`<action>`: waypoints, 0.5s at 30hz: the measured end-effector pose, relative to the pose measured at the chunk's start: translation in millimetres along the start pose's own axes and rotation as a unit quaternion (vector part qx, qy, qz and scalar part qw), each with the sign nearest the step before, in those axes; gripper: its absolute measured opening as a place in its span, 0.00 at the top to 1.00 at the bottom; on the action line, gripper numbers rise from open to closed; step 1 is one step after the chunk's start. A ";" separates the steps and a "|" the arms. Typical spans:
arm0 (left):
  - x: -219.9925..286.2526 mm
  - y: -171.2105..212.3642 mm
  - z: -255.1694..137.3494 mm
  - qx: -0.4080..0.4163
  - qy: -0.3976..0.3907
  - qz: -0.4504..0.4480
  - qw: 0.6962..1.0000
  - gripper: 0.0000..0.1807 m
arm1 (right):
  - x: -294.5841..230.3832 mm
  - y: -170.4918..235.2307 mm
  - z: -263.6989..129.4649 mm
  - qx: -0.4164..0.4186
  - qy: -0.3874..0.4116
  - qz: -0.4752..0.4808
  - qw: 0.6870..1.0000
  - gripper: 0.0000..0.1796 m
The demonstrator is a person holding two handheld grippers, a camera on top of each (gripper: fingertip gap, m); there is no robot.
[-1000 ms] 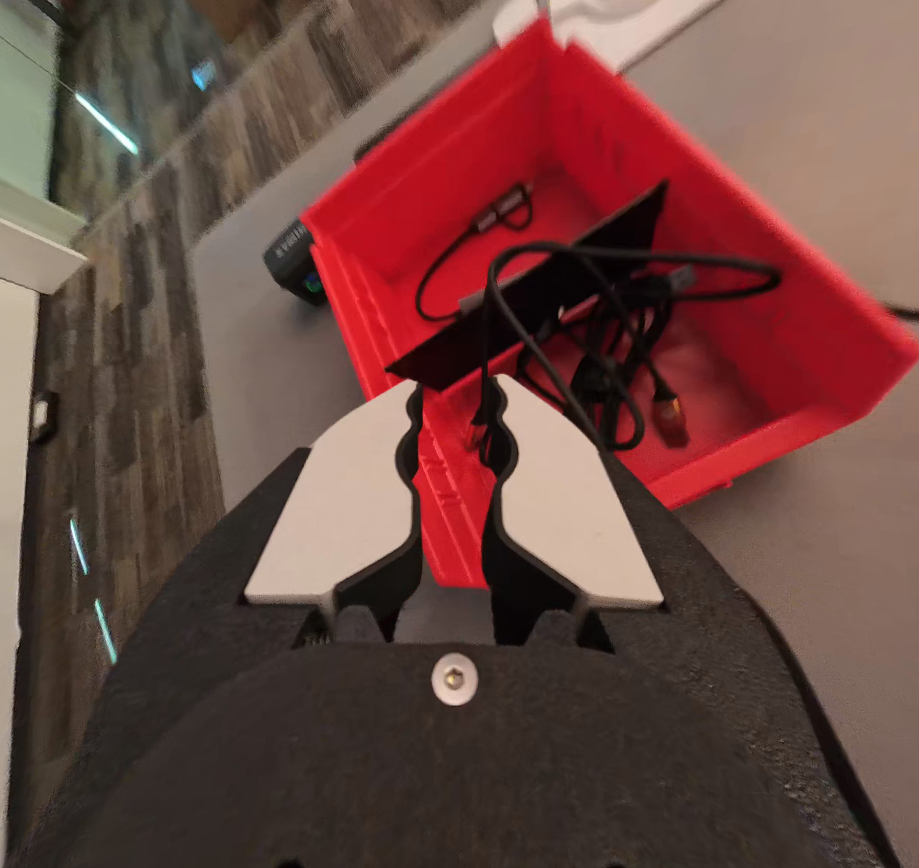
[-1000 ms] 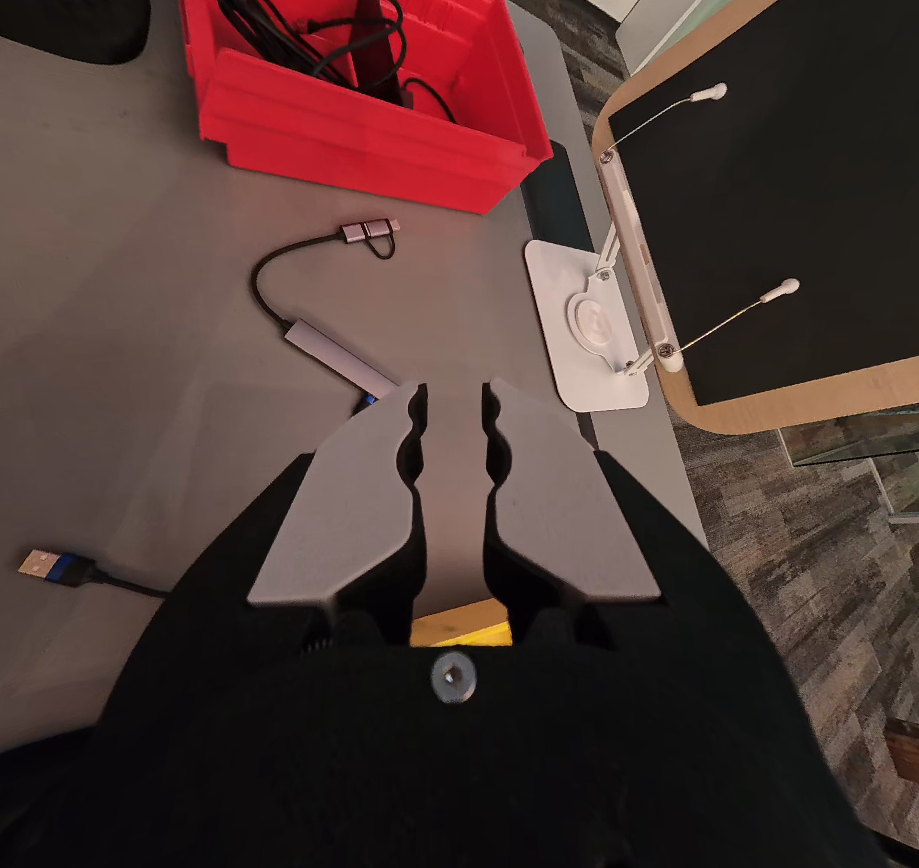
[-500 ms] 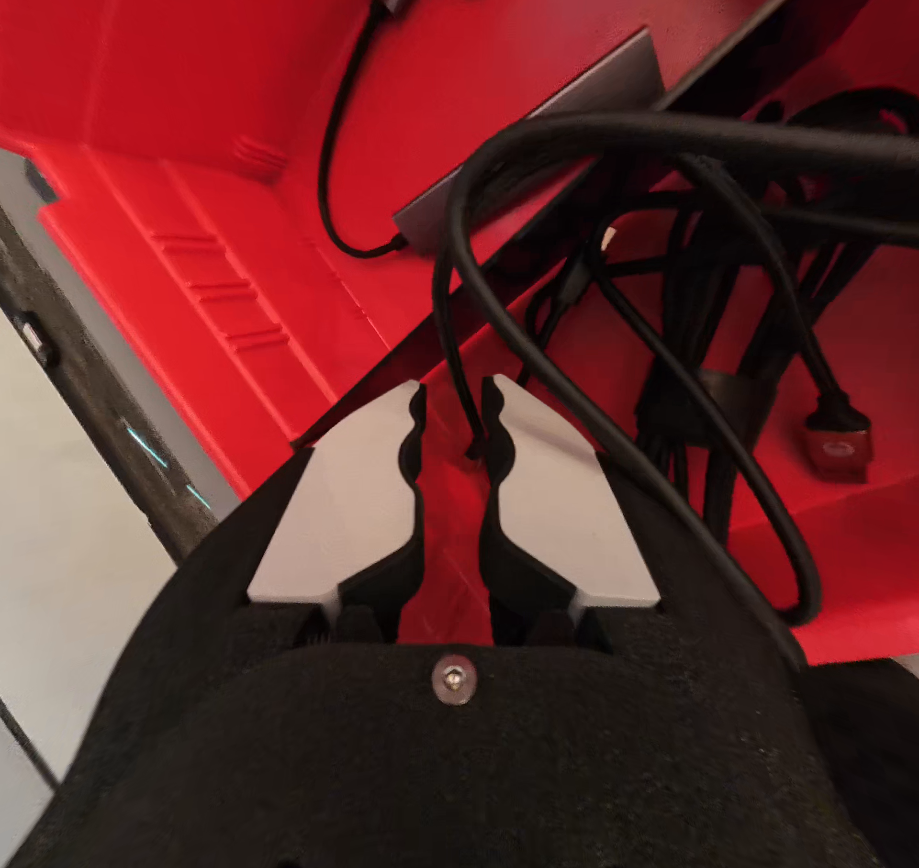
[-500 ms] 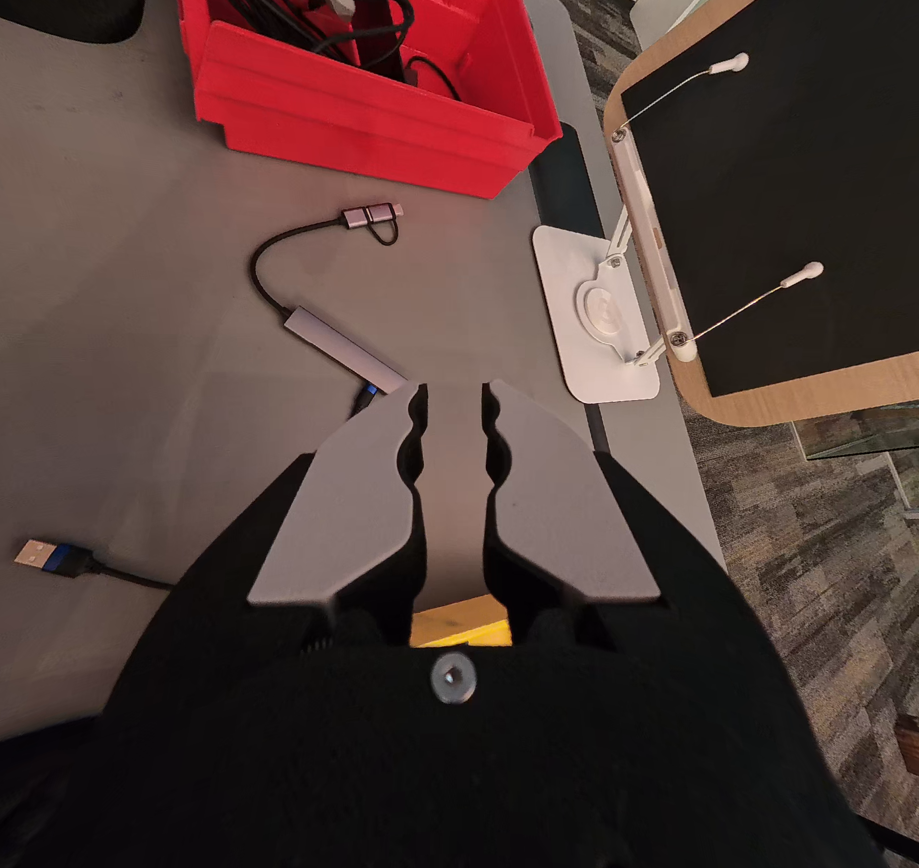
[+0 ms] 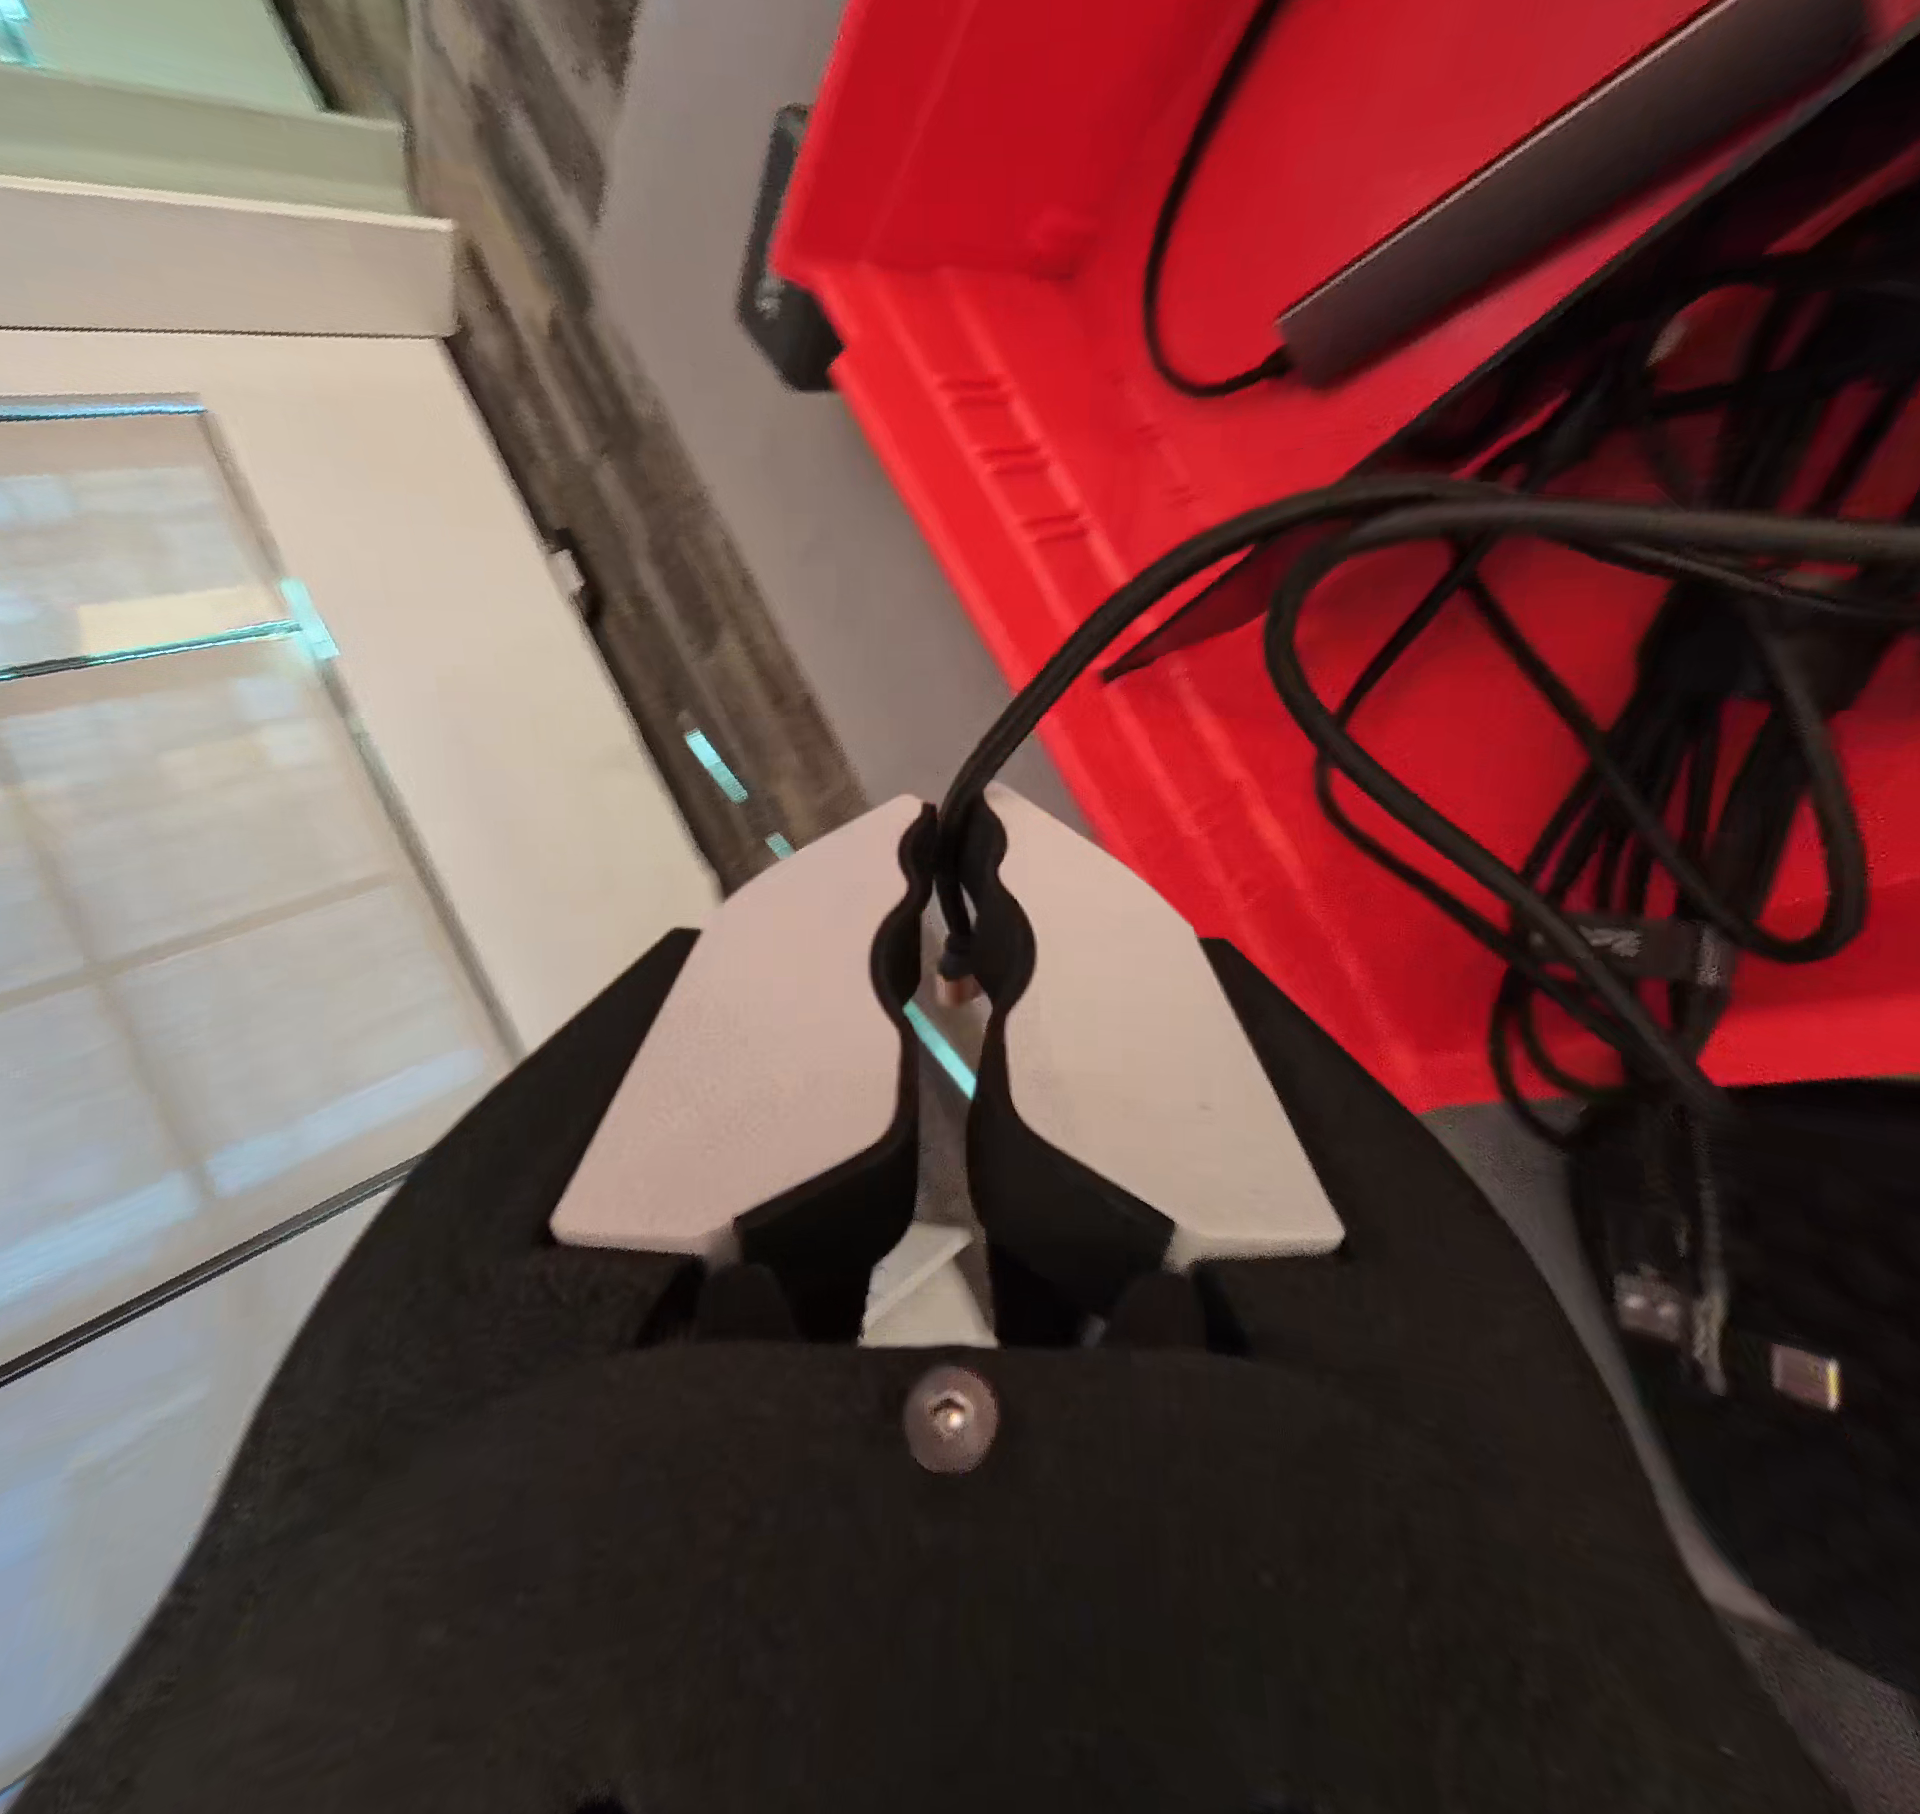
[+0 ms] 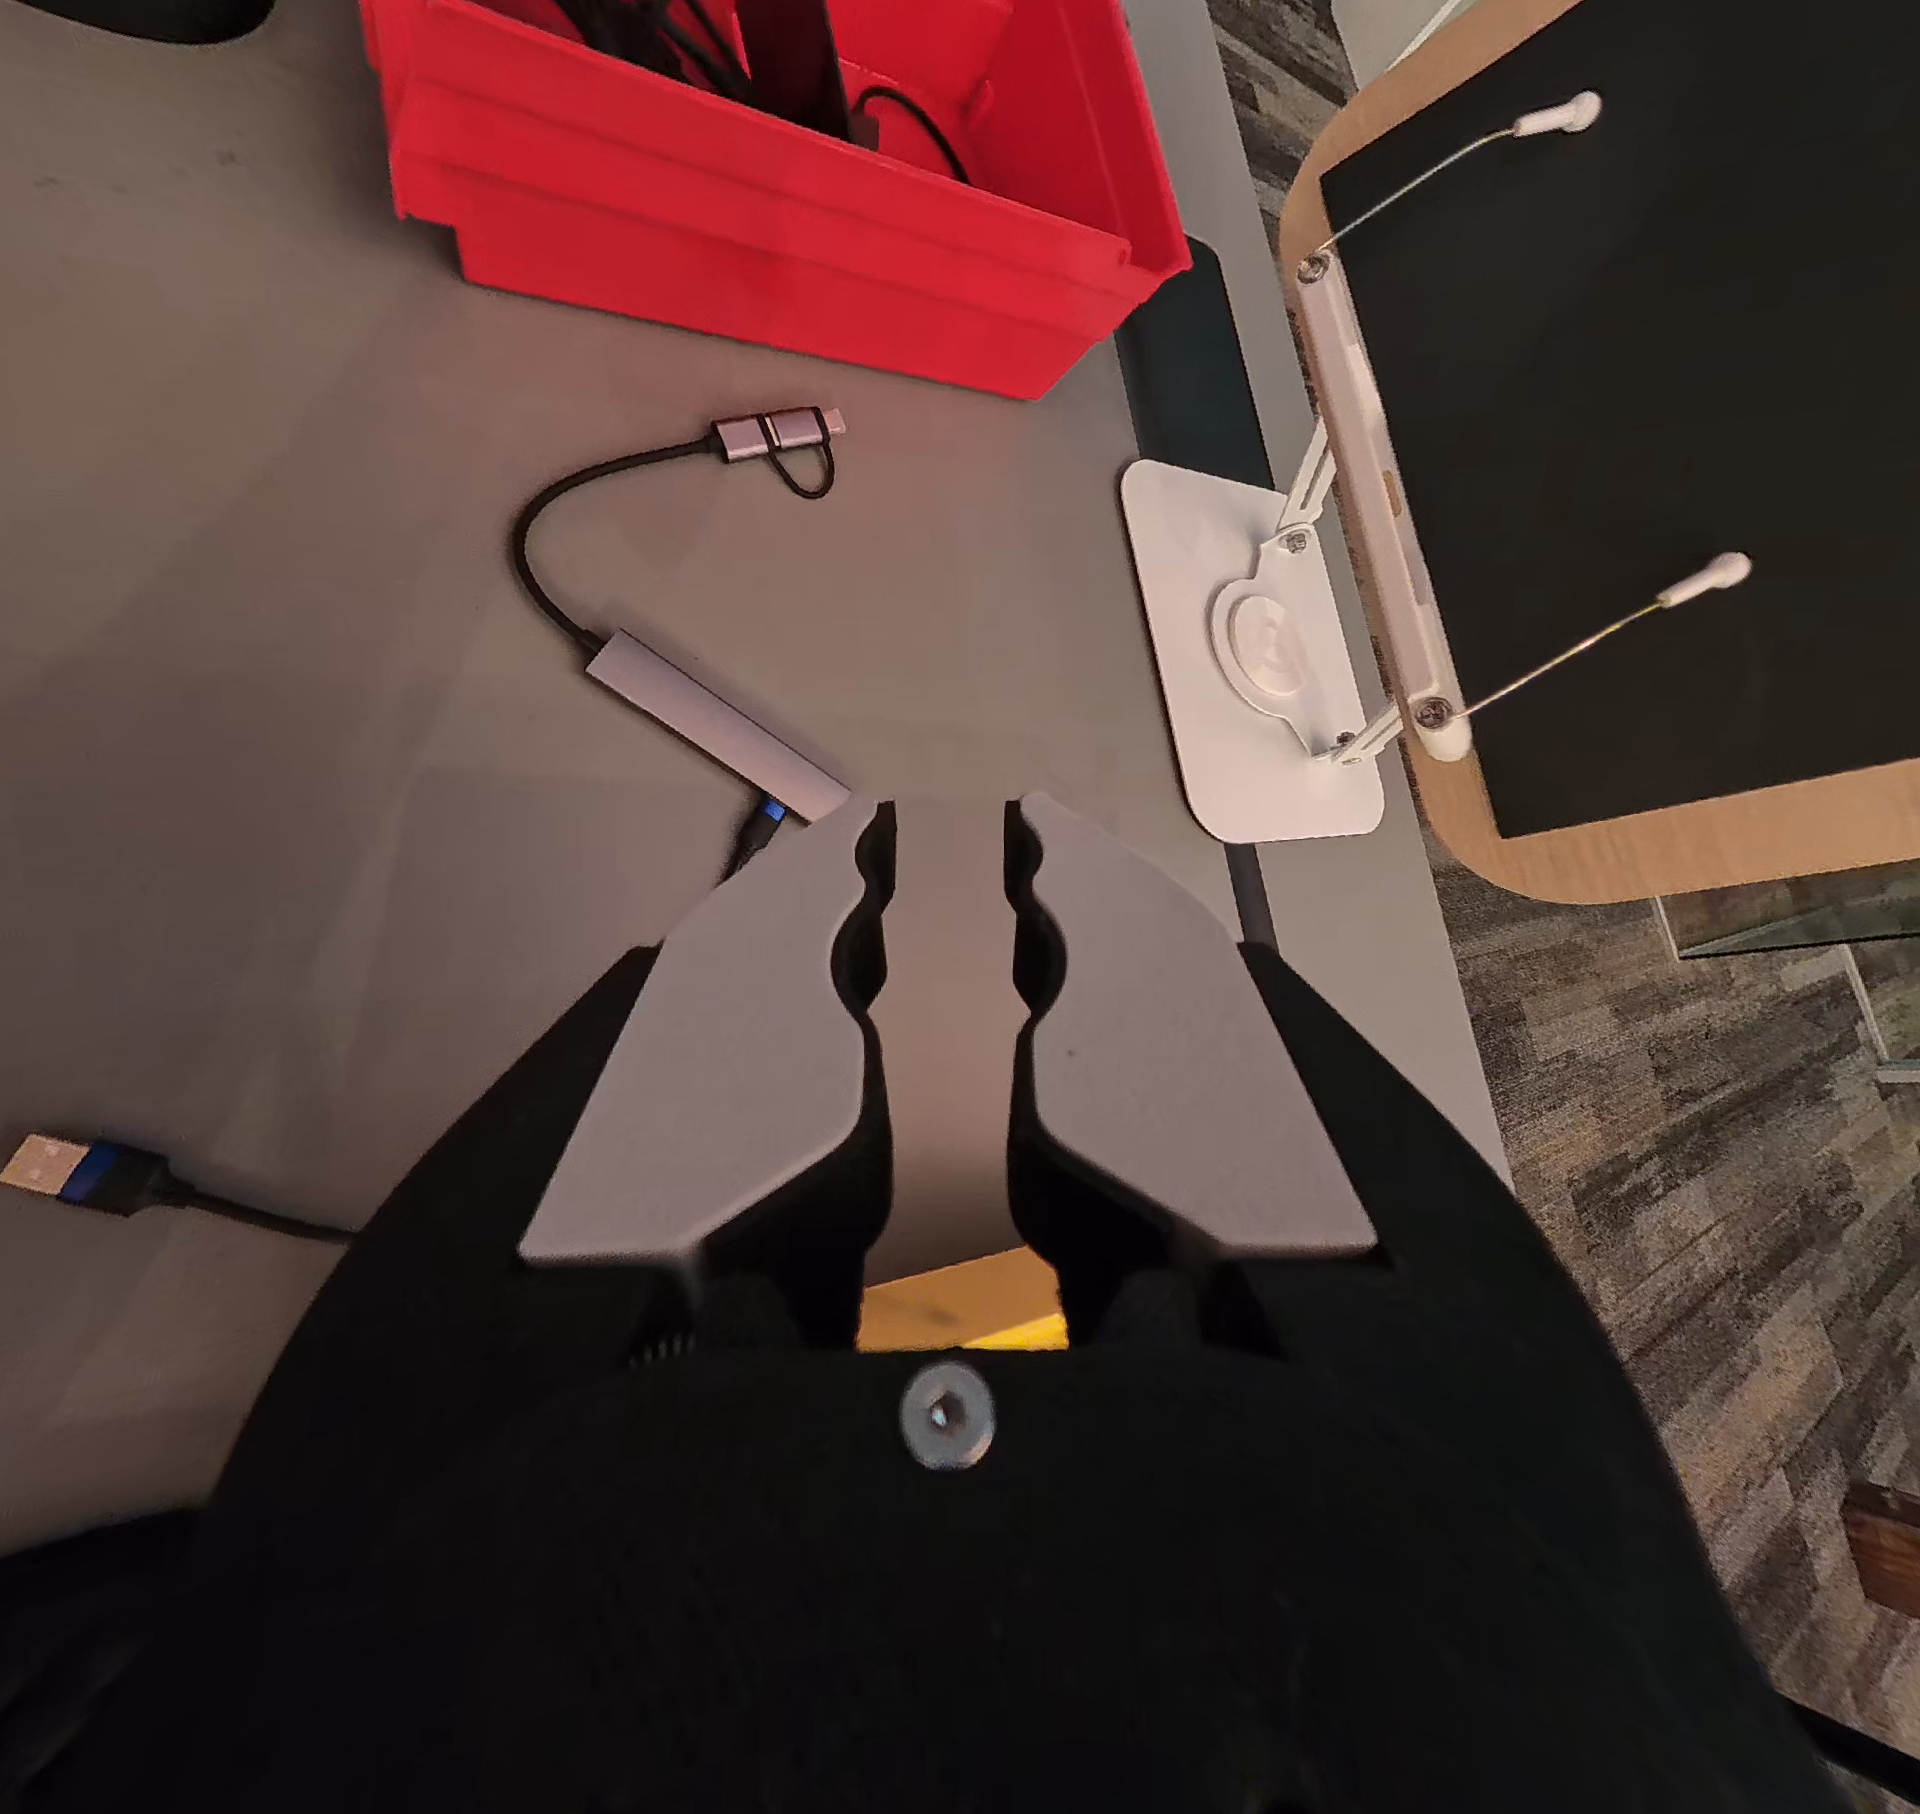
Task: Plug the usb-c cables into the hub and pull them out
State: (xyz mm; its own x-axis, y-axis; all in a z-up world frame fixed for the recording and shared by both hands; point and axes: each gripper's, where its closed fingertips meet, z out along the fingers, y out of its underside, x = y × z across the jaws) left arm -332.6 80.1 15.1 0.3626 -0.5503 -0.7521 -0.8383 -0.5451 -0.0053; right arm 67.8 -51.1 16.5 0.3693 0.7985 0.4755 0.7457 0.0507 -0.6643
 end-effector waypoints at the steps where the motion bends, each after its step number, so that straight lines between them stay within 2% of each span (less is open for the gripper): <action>1: -8.3 0.5 -6.8 -0.009 -0.018 0.010 1.000 0.99 | -0.6 -0.2 0.7 -0.001 0.000 -0.001 1.000 0.88; 4: -31.6 -9.6 -31.4 0.000 -0.063 -0.005 0.998 0.98 | -2.3 -1.4 2.5 0.000 -0.003 -0.002 1.000 0.88; 11: -54.7 -26.4 -76.4 0.010 -0.109 -0.008 0.994 0.98 | -4.5 -8.2 2.1 0.009 -0.001 -0.005 1.000 0.89; 15: -57.7 -43.6 -103.5 0.068 -0.061 -0.058 0.994 0.98 | -9.7 -27.0 3.9 0.055 -0.009 -0.008 0.998 0.89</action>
State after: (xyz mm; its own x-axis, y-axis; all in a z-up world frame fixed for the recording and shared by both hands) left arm -274.8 70.1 126.9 0.4141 -0.4034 -0.8160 -0.8443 -0.5051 -0.1787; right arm 41.9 -57.9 27.5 0.3472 0.8072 0.4774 0.6864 0.1281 -0.7158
